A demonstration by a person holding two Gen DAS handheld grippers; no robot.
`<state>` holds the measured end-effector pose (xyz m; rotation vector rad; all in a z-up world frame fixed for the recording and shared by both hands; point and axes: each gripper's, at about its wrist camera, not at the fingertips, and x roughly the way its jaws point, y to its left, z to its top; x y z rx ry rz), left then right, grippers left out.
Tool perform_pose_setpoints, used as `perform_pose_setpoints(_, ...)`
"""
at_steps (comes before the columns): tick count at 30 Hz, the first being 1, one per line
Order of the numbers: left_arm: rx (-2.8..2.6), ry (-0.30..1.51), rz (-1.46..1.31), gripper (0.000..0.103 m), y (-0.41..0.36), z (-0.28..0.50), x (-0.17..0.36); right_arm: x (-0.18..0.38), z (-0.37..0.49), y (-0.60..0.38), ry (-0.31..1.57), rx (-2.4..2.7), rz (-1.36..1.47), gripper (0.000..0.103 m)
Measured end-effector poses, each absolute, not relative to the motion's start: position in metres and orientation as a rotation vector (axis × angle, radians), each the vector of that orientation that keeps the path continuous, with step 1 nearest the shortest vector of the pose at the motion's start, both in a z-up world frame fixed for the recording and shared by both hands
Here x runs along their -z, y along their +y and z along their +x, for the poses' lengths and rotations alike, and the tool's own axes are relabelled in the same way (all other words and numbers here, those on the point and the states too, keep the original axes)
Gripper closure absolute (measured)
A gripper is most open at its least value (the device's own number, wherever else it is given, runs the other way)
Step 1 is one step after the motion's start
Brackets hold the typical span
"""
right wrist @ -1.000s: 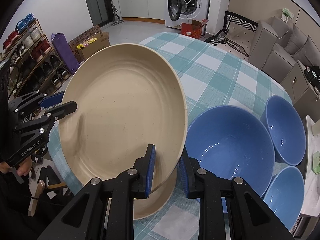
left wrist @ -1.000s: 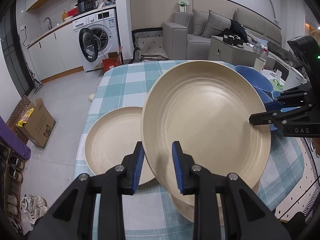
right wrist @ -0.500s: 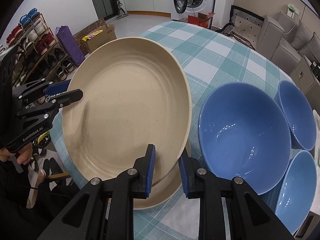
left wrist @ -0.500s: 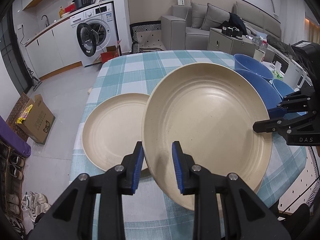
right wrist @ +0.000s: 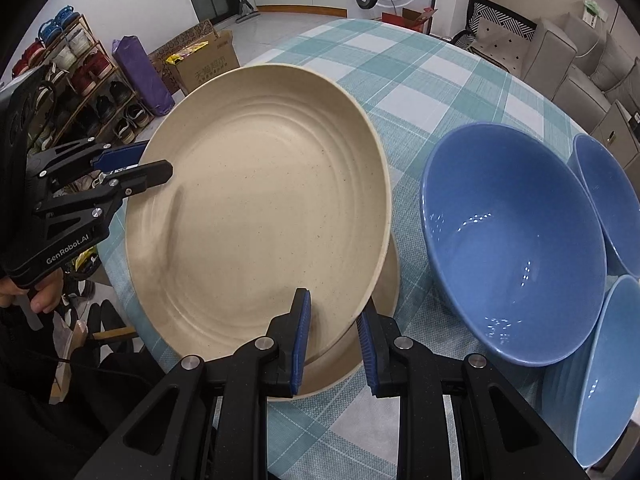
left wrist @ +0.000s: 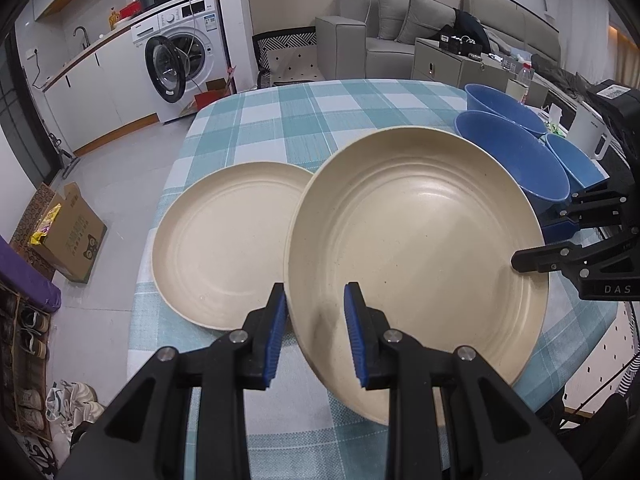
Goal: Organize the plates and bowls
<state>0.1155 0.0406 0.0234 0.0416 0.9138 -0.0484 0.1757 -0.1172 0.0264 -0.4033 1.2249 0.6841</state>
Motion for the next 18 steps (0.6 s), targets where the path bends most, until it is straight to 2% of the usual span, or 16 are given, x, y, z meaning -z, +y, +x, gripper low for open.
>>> perform_pose_setpoints(18, 0.070, 0.942, 0.070, 0.077, 0.031, 0.117, -0.013, -0.013, 0.171, -0.127, 1.260, -0.676, -0.413, 0.080)
